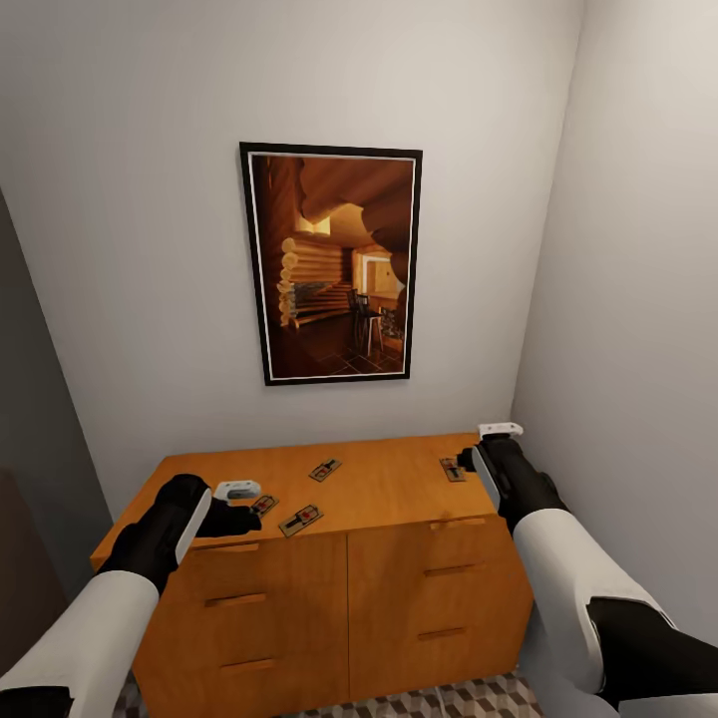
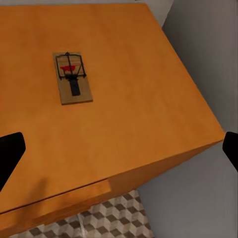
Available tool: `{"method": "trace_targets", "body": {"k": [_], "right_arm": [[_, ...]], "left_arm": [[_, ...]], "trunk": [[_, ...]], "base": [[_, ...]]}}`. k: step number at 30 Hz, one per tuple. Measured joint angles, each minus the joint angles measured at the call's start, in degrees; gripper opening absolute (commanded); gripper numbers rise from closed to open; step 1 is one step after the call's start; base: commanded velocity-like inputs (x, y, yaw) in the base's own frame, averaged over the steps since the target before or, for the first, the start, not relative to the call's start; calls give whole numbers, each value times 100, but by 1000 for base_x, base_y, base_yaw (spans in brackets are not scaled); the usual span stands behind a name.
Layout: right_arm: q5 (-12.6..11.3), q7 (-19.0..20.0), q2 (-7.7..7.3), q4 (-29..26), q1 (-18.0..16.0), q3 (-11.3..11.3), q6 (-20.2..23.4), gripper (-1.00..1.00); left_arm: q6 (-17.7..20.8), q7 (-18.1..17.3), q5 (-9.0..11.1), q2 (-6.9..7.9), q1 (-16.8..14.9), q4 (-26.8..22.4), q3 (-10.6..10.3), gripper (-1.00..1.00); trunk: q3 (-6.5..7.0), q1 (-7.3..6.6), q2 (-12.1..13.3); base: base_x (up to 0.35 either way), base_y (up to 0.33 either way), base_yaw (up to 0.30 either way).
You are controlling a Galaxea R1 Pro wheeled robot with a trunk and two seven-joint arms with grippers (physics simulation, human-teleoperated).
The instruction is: Take the four mousetraps from the cabinet in the bathroom and place them on the bathroom floor. Make sure all four end up on the same floor surface, and ensure that at least two of them are either under or directly next to the same bathroom sink.
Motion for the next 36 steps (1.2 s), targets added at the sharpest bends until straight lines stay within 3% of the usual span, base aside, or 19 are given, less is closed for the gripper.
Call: {"method": "trace_targets", "body": {"k": [8,14,31,36], "right_arm": [[-9,-5,-27,143,-138,-3,-30,100],[-14,-4,-4,932,-616,7,-126,100],[-45,-18,28,1304,-752,17,-327,100],[-83,-47,11,1918,-1012,-38,-473,100]], "left_arm": [[0,29,0,-12,0,-61,-19,100],[7,42,-22,-20,-5,-163,-31,100],[10,29,-47,-39,-7,-475,-44,100],[10,39,-58,-76,-5,-485,-60,100]], "trunk": [[0,0,0],[0,0,0],[0,0,0],[0,0,0]], "base": [[0,0,0],[0,0,0],[0,0,0],[0,0,0]]}}
